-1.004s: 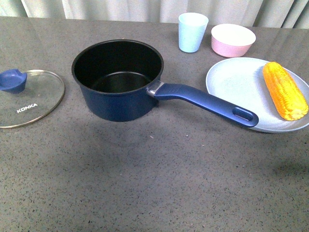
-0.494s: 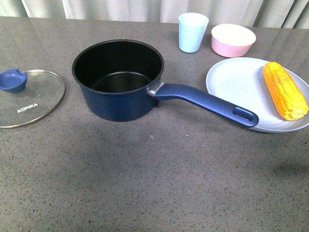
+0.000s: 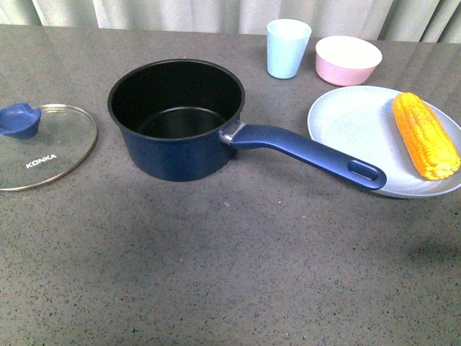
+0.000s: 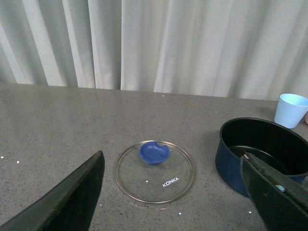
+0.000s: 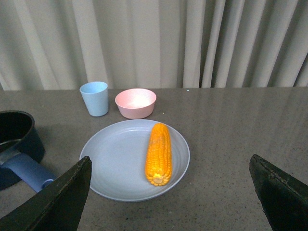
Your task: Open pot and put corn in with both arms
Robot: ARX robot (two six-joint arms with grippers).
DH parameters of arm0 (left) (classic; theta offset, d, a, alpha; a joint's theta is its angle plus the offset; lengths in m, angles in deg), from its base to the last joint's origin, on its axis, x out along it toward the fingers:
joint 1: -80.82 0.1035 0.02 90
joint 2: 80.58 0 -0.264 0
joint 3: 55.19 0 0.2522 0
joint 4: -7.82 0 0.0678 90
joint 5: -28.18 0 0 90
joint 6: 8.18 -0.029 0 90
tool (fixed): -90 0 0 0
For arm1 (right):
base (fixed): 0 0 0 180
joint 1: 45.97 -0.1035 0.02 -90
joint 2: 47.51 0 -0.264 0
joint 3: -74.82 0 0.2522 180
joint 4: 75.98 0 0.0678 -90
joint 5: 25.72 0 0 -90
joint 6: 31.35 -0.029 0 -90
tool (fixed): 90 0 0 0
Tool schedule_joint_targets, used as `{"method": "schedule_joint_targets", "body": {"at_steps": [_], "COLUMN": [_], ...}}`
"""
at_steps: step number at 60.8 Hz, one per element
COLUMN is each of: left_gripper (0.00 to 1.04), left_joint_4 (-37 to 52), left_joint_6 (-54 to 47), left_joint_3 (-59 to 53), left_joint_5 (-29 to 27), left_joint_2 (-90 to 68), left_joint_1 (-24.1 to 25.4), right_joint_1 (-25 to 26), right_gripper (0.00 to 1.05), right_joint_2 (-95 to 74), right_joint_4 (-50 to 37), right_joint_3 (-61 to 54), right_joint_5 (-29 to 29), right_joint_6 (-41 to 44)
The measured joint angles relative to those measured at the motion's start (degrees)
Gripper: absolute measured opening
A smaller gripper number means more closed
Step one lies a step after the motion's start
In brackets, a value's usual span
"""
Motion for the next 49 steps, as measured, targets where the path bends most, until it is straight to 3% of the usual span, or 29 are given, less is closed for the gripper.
{"method": "schedule_joint_targets", "body": {"at_steps": [2,9,11,13,17,21,37,49], "left_gripper": [0.97,0.96,0.96,0.96,0.96,0.96,0.96,0.96], "left_joint_4": [0.0,0.0,0.0,0.0,0.0,0.0,0.0,0.0], "left_joint_6": [-0.2,-0.1,-0.1,-0.1,-0.2,-0.1,-0.2,-0.2], "left_joint_3": [0.0,0.0,0.0,0.0,0.0,0.0,0.0,0.0], "left_joint_5": [0.0,0.0,0.0,0.0,0.0,0.0,0.0,0.0], "left_joint_2": [0.0,0.0,0.0,0.0,0.0,0.0,0.0,0.0], "left_joint_1": [0.0,0.0,0.0,0.0,0.0,0.0,0.0,0.0], "right_joint_1": [0.0,0.0,0.7,3.1,6.5,8.7,15.2,11.7], "right_gripper": [0.96,0.96,0.96,0.96,0.96,0.96,0.96,0.96], "right_joint_2": [0.0,0.0,-1.2,-5.1,-13.5,-19.6,-44.8,-75.6], "right_joint_4": [0.0,0.0,2.1,9.9,18.4,19.3,0.3,-15.1], "right_joint_3": [0.0,0.0,0.7,3.6,7.5,8.6,17.4,28.5], "right_joint_5": [0.0,0.0,-2.7,-10.0,-18.1,-21.4,-23.2,-19.1], "right_joint_6": [0.0,0.0,0.3,0.7,1.4,2.2,9.0,9.0]}}
